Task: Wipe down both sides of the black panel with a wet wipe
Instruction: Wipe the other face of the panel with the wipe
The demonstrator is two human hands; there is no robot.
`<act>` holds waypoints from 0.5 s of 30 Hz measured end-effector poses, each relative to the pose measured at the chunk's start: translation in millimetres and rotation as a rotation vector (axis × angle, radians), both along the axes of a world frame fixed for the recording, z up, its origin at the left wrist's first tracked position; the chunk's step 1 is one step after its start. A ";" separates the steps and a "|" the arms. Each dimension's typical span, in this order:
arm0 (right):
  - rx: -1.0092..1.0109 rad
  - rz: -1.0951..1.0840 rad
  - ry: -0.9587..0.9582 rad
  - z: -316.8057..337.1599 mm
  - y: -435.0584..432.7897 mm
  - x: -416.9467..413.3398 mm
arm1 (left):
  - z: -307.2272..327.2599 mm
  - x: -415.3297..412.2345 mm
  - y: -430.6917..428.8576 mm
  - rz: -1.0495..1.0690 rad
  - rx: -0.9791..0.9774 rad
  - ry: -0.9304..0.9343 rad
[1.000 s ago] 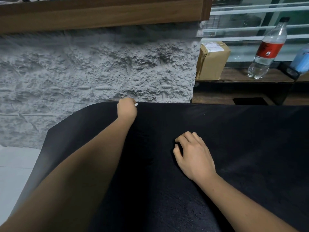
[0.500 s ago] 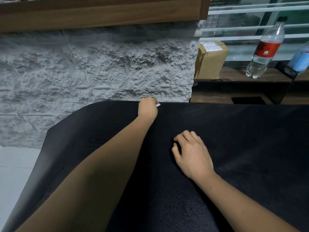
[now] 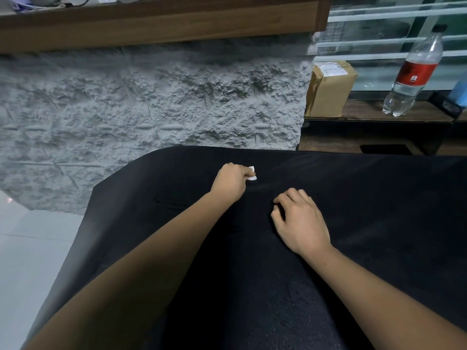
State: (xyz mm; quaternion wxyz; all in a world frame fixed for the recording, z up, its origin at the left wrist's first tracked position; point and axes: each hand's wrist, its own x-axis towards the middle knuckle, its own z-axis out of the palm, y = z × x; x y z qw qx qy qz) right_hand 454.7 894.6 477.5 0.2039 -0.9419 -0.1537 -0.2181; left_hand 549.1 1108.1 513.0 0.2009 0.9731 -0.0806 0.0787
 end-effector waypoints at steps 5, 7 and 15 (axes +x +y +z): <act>-0.009 -0.005 0.014 1.7 0.2 -1.2 | -0.2 -52.3 17.7 -0.044 0.049 0.021; -0.017 -0.005 0.021 2.7 0.0 -2.1 | 0.1 -75.3 23.2 -0.070 0.064 0.014; -0.017 -0.002 0.034 4.1 0.4 -4.5 | 4.2 -175.6 42.1 -0.230 -0.103 -0.002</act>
